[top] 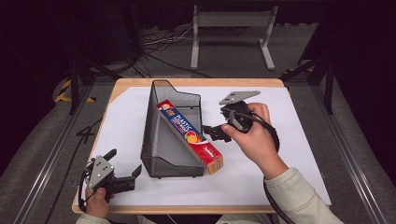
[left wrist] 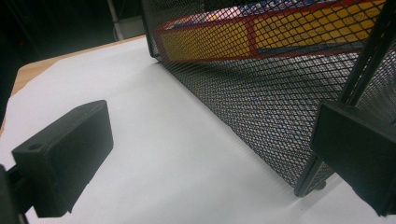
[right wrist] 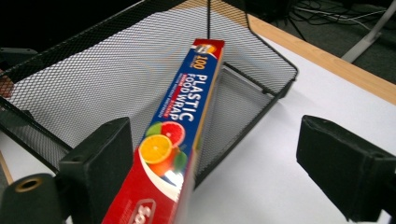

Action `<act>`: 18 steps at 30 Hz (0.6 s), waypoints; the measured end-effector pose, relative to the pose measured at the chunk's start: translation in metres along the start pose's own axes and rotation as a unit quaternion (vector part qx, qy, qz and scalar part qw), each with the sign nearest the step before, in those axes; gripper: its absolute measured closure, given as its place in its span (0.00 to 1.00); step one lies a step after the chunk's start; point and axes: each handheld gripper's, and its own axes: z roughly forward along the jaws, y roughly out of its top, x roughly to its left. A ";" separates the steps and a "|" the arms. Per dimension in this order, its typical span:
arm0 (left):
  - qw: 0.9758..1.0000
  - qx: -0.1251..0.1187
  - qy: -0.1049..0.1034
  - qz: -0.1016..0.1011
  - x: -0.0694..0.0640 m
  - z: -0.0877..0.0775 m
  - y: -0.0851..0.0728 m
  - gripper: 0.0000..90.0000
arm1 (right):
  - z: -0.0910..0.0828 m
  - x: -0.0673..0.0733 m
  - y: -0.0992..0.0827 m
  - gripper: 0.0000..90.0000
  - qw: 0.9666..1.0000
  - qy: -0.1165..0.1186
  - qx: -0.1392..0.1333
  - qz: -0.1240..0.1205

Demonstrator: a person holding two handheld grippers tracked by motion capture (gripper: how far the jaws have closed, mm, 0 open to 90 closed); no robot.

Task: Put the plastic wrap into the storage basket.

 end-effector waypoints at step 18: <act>1.000 0.004 -0.002 0.001 -0.001 0.002 0.000 0.00 | -0.060 -0.057 -0.040 0.11 0.999 -0.024 -0.027 -0.001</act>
